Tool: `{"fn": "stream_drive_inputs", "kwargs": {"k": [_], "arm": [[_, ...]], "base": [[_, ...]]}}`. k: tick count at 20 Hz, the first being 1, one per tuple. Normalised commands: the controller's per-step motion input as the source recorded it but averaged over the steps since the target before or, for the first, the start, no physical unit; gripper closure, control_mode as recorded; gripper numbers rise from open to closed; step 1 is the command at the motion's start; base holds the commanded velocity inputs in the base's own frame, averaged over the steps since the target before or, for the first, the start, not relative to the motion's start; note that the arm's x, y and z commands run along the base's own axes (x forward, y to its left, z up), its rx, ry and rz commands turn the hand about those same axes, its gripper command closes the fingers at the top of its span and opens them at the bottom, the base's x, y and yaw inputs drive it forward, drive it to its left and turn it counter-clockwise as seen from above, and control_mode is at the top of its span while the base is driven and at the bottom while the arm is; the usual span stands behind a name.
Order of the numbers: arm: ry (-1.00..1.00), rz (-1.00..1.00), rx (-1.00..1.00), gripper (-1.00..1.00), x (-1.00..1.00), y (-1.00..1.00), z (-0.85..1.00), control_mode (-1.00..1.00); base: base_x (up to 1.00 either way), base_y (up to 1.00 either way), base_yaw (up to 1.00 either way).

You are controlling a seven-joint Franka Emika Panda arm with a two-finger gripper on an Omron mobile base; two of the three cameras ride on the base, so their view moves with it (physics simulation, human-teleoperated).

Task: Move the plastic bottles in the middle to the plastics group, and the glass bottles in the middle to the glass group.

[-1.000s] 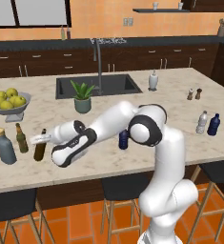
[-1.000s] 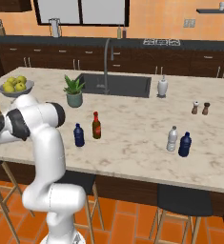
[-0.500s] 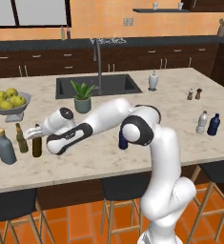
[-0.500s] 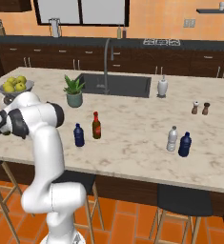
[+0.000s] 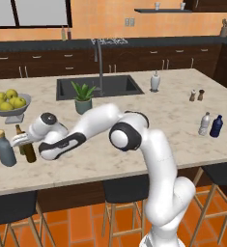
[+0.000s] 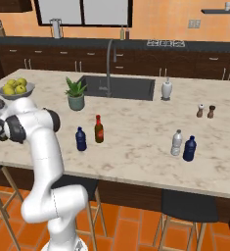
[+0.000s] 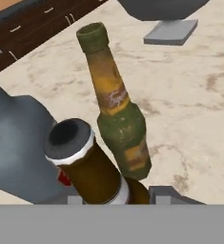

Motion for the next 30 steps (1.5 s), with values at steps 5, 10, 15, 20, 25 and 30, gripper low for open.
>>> {"fn": "stream_drive_inputs", "kwargs": {"k": [5, 10, 15, 20, 25, 30], "arm": [[0.00, 0.00, 0.00, 1.00, 0.01, 0.09, -0.48, -1.00], [0.00, 0.00, 0.00, 1.00, -0.06, -0.31, -0.48, -1.00], [0.00, 0.00, 0.00, 1.00, -0.23, -0.39, -0.49, -1.00], [-0.02, 0.00, 0.00, 1.00, -0.07, -0.08, -0.30, -1.00], [-0.01, 0.00, 0.00, 1.00, -0.08, -0.05, -0.41, -1.00], [-0.02, 0.00, 0.00, -1.00, -0.03, -0.06, -0.40, -1.00]], "base": [[0.00, 0.00, 0.00], [0.00, 0.00, 0.00], [0.00, 0.00, 0.00], [0.00, 0.00, 0.00], [0.00, 0.00, 0.00], [0.00, 0.00, 0.00]]}}
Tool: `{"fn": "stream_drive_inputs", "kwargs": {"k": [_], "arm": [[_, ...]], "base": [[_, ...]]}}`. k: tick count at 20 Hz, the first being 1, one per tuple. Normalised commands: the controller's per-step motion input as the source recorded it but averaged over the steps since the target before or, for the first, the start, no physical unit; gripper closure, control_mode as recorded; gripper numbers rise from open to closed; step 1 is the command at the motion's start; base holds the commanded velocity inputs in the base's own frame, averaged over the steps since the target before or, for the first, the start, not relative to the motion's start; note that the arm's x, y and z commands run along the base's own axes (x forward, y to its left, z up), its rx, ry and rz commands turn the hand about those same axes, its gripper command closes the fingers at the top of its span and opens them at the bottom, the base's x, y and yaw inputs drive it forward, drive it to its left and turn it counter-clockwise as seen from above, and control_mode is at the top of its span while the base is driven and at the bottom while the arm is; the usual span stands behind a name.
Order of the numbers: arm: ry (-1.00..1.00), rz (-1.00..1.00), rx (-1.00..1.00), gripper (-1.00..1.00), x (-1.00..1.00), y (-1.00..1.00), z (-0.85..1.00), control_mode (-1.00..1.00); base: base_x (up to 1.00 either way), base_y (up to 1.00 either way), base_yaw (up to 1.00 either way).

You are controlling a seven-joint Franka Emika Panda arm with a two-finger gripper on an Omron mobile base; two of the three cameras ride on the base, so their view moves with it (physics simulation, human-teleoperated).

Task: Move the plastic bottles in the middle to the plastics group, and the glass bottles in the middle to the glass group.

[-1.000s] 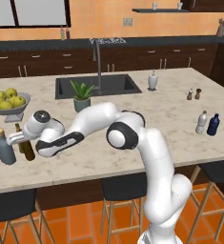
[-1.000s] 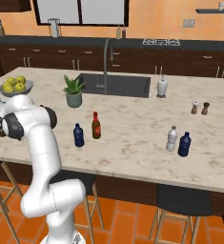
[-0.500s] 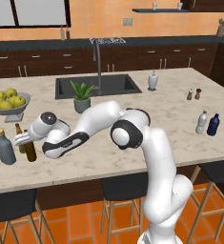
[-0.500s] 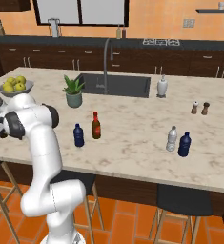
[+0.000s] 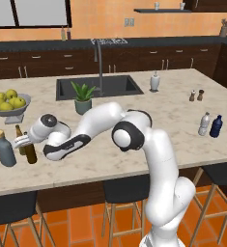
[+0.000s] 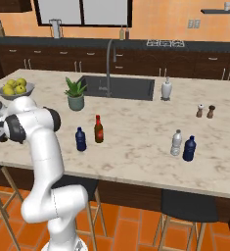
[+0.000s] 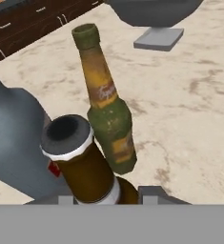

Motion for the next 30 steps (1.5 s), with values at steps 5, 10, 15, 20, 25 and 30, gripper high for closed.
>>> {"fn": "stream_drive_inputs", "kwargs": {"k": [5, 10, 15, 20, 25, 30], "arm": [[-0.04, 0.00, 0.00, -1.00, -0.01, -0.04, -0.24, -1.00], [-0.03, 0.00, 0.00, -1.00, -0.06, -0.18, -0.04, -1.00], [-0.01, 0.00, 0.01, -1.00, -0.20, -0.18, -0.01, -1.00], [0.01, -0.05, 0.04, -1.00, -0.44, -0.31, 0.28, -1.00], [0.05, -0.16, 0.00, -1.00, -0.53, -0.48, 0.52, -1.00], [0.11, -0.25, 0.00, -1.00, -0.58, -0.63, 0.55, -1.00]], "base": [[0.00, 0.00, 0.00], [0.00, 0.00, 0.00], [0.00, 0.00, 0.00], [0.00, 0.00, 0.00], [0.00, 0.00, 0.00], [0.00, 0.00, 0.00]]}}
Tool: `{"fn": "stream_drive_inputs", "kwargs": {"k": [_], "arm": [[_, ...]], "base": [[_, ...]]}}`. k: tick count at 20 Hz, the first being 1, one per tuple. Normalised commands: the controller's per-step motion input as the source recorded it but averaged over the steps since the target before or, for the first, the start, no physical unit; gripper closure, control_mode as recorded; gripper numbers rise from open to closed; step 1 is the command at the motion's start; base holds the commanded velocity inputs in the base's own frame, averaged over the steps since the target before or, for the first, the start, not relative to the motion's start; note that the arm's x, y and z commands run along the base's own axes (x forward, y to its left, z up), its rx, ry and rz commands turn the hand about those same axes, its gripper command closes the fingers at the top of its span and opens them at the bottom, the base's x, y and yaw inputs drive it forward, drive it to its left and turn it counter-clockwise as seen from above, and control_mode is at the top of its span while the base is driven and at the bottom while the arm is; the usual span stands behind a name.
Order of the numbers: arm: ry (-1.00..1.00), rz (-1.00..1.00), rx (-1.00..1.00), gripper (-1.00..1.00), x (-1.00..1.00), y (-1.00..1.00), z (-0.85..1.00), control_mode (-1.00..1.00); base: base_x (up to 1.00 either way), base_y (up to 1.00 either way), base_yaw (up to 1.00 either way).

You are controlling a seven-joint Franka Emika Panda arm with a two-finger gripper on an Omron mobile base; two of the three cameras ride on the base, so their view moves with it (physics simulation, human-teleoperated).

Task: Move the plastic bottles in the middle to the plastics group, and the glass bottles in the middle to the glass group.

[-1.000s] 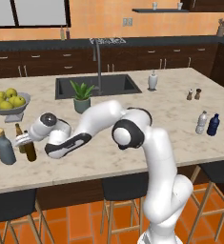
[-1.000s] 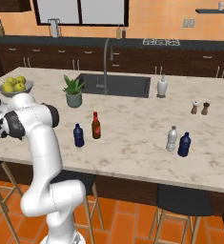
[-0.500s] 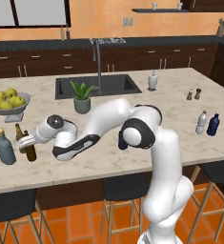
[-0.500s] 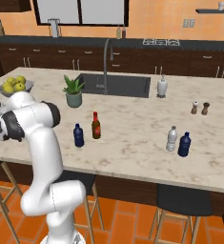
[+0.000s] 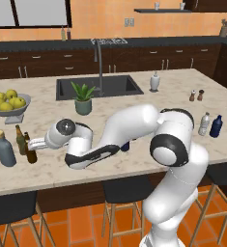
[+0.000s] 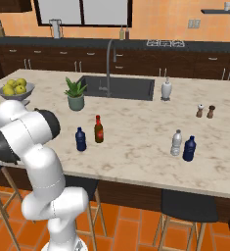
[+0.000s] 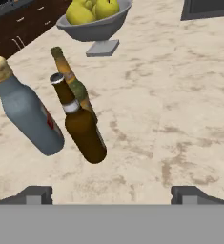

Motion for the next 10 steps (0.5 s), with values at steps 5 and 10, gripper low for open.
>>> {"fn": "stream_drive_inputs", "kwargs": {"k": [5, 10], "arm": [[0.15, -0.32, -0.02, -1.00, -0.44, -0.70, 0.44, -1.00], [0.30, -0.52, -0.01, -1.00, -0.04, -0.75, 0.47, -1.00]], "base": [[0.00, 0.00, 0.00], [0.00, 0.00, 0.00]]}}
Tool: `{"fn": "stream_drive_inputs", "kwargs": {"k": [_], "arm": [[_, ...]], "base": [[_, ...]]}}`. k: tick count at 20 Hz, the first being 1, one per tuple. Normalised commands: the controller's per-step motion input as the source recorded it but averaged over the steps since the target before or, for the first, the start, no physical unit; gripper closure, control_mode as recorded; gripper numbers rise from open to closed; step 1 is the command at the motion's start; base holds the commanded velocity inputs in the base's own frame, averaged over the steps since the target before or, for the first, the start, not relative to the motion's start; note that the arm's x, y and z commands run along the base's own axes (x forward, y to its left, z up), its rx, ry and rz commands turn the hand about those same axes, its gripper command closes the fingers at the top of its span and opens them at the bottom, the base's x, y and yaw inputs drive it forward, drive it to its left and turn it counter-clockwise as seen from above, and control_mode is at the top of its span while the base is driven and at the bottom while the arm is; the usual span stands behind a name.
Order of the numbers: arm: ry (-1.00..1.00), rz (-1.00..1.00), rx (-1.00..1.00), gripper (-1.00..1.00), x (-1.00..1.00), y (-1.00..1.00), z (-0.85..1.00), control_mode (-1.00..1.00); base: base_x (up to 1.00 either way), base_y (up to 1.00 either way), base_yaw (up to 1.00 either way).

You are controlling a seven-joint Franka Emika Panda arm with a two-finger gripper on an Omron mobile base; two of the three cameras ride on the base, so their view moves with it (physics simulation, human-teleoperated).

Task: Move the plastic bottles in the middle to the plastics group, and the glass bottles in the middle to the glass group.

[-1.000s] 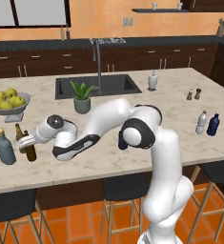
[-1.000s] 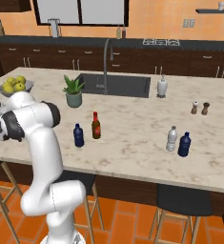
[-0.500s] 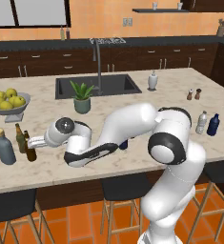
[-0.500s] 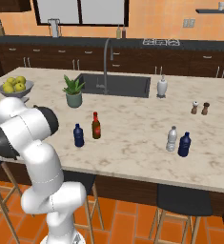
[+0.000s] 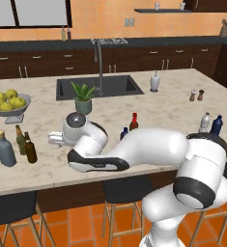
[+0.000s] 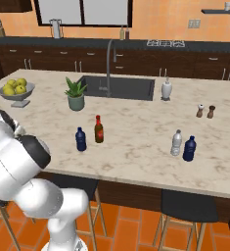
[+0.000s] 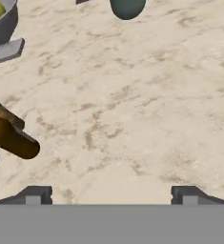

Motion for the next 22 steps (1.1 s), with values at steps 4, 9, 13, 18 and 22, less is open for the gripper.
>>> {"fn": "stream_drive_inputs", "kwargs": {"k": [4, 9, 13, 18, 22], "arm": [[0.26, -0.61, 0.00, -1.00, 0.00, -0.66, 0.42, -1.00], [0.04, -0.54, -0.11, -1.00, -0.29, -0.55, 0.05, -1.00], [-0.03, -0.51, -0.17, -1.00, -0.29, -0.56, 0.00, -1.00], [0.00, -0.34, -0.17, -1.00, -0.02, -0.67, 0.00, -1.00], [0.00, -0.36, -0.22, -1.00, -0.03, -0.63, 0.00, -1.00]], "base": [[0.00, 0.00, 0.00], [0.00, 0.00, 0.00], [0.00, 0.00, 0.00], [0.00, 0.00, 0.00], [0.00, 0.00, 0.00]]}}
